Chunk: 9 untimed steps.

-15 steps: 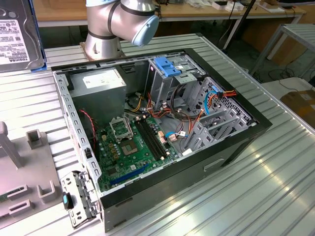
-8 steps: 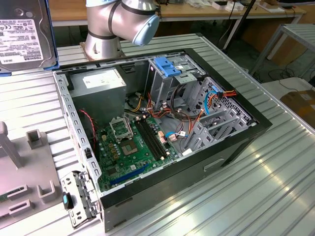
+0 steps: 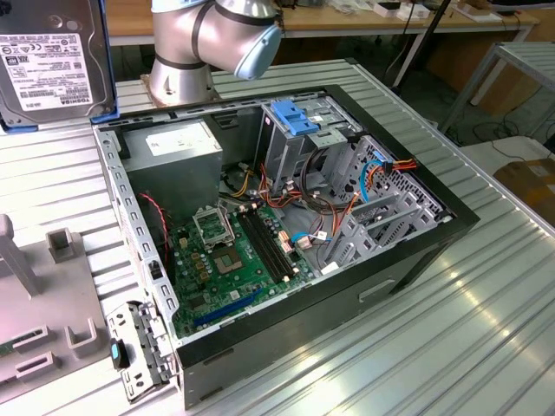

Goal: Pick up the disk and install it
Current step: 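Pick up the disk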

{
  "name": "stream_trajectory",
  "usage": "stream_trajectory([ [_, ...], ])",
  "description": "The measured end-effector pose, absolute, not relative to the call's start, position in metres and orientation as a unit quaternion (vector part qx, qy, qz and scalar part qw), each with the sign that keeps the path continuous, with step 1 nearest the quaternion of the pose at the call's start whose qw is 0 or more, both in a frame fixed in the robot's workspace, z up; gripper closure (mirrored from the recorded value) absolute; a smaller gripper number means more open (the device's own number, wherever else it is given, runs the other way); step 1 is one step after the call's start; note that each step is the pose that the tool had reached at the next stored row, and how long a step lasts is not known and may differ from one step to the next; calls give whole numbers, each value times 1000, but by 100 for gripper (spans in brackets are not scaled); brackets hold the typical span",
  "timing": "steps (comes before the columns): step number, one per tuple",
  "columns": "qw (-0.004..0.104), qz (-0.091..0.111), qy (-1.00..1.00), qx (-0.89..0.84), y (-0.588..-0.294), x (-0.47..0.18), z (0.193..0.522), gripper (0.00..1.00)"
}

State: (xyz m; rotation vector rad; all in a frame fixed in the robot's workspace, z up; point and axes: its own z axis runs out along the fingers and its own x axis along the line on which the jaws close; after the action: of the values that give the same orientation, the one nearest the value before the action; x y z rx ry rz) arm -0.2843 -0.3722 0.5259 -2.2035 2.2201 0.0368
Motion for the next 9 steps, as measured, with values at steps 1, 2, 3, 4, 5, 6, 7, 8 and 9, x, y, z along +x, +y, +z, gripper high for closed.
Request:
stream_trajectory([
  [1, 7, 12, 710, -704, -372, -282, 526, 63],
  [2, 7, 12, 710, -704, -372, -280, 526, 63],
  [3, 7, 12, 710, -704, -372, -278, 526, 63],
  [4, 7, 12, 710, -704, -372, -275, 526, 63],
  [5, 7, 12, 710, -704, -372, -273, 526, 63],
  [6, 7, 12, 710, -704, -372, -272, 526, 63],
  [7, 7, 12, 710, -704, -372, -269, 526, 63],
  [8, 7, 12, 710, -704, -372, -267, 526, 63],
  [9, 7, 12, 710, -704, -372, -264, 526, 63],
])
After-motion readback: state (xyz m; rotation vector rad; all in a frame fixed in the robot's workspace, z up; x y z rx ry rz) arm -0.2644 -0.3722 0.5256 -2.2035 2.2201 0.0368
